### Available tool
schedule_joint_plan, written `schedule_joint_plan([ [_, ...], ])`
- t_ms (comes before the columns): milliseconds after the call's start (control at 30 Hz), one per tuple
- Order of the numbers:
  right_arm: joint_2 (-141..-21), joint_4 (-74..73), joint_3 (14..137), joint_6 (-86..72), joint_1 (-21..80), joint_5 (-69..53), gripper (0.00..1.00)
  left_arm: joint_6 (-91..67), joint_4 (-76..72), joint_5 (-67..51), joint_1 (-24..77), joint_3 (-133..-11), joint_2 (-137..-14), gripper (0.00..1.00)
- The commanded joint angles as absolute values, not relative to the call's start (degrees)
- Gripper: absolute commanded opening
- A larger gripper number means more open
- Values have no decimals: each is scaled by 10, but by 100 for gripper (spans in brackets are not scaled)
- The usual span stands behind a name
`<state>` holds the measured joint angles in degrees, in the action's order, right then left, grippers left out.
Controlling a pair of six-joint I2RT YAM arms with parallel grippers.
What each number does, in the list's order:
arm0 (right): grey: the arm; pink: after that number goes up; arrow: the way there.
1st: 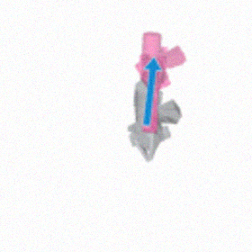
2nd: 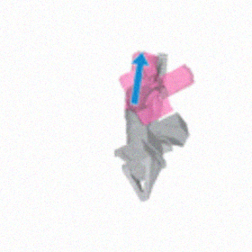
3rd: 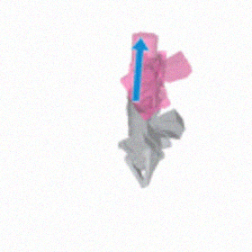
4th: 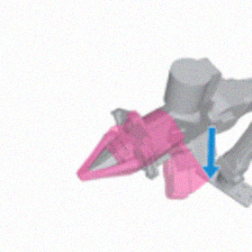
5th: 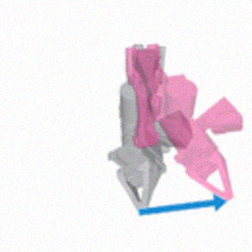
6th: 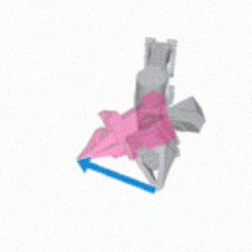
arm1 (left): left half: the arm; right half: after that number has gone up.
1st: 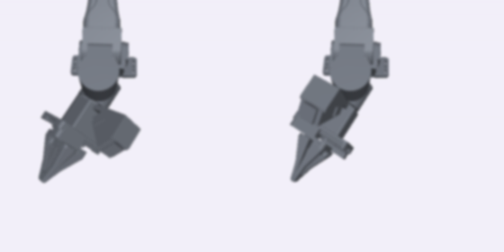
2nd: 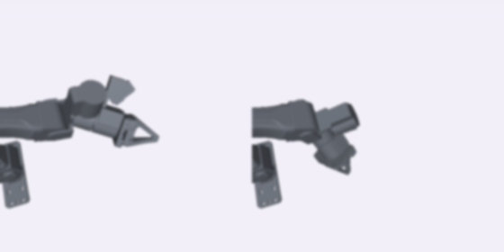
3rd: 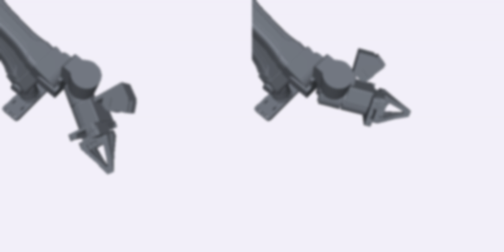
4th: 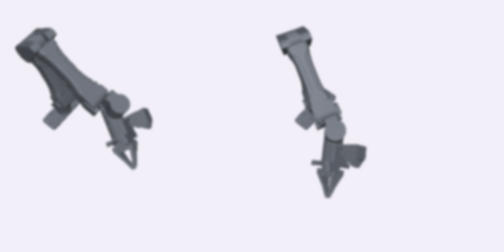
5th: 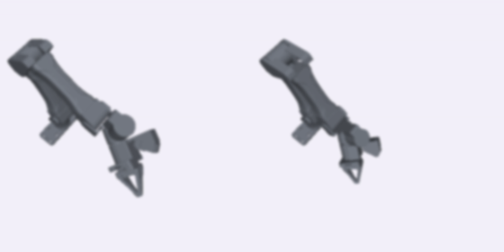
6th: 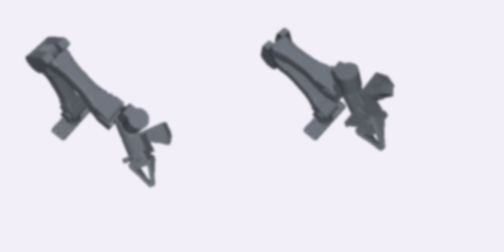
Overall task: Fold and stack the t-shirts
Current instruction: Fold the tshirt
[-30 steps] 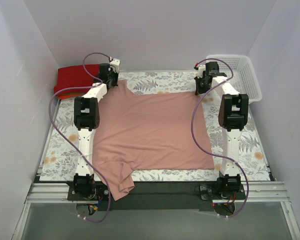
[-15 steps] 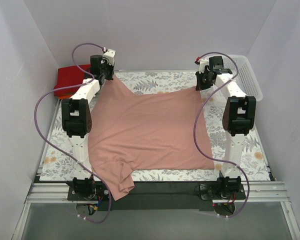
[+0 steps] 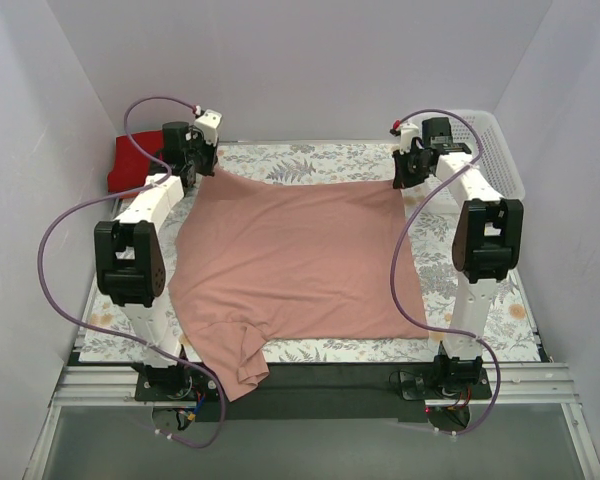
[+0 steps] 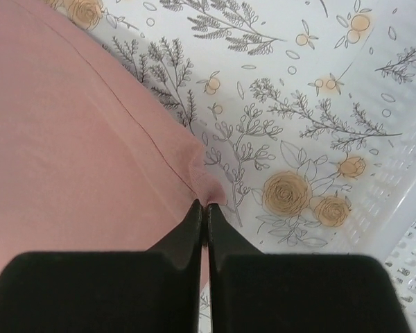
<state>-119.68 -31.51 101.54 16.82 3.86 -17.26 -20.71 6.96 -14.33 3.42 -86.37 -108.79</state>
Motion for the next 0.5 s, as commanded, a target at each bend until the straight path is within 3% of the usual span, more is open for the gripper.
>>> schedule_joint_plan([
  [0,-1137,-310,992,187,38,-188,1,-190,81,-152,29,-816,-1001,0],
  [467,-1047,-310,865,243,35,-181,1,-163,138,-156,19,-631,-796,0],
])
